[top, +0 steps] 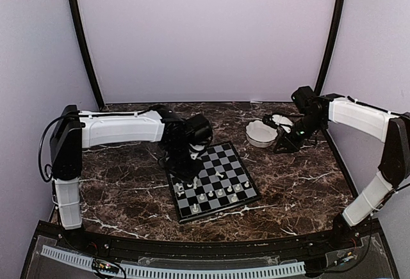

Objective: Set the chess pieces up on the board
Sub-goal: Pick up the pawn from the chessboard, then place the pawn on b2.

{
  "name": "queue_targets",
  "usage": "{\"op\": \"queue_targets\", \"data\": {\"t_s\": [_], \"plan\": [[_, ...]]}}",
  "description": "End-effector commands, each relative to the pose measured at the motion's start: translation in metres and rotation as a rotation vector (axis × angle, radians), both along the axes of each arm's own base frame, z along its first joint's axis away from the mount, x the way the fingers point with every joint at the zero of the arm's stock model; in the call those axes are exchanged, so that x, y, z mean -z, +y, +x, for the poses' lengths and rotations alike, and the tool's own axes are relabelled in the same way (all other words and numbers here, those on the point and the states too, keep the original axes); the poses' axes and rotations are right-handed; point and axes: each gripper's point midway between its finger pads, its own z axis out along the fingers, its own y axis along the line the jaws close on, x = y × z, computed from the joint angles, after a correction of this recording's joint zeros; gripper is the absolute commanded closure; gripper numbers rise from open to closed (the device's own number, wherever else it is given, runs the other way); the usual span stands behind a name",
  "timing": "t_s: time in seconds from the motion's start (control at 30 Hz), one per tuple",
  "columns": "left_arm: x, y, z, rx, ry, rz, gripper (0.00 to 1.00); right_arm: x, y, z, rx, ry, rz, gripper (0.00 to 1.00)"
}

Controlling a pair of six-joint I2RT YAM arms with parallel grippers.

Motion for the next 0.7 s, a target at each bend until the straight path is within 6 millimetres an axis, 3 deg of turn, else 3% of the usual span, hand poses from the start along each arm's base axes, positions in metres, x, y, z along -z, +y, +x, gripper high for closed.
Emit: {"op": "queue_targets", "data": {"t_s": [0.0,0.13,0.43,0.67], "plan": [[-0.012,-0.008,-0.031,0.114,0.056,-0.085,1.0,-0.006,0.004,0.004,-0.014,-0.016,0.004,0.69],[-0.006,-0.011,-0.04,0.135,0.087,-0.101,1.0,-0.004,0.002,0.0,-0.014,-0.011,-0.002,0.69],[0.002,-0.017,-0.039,0.127,0.098,-0.101,1.0,-0.002,0.001,-0.006,-0.018,-0.002,-0.008,0.69],[0.013,-0.011,-0.044,0.126,0.124,-0.058,1.0,-0.001,0.001,-0.006,-0.02,-0.002,-0.006,0.69]]}}
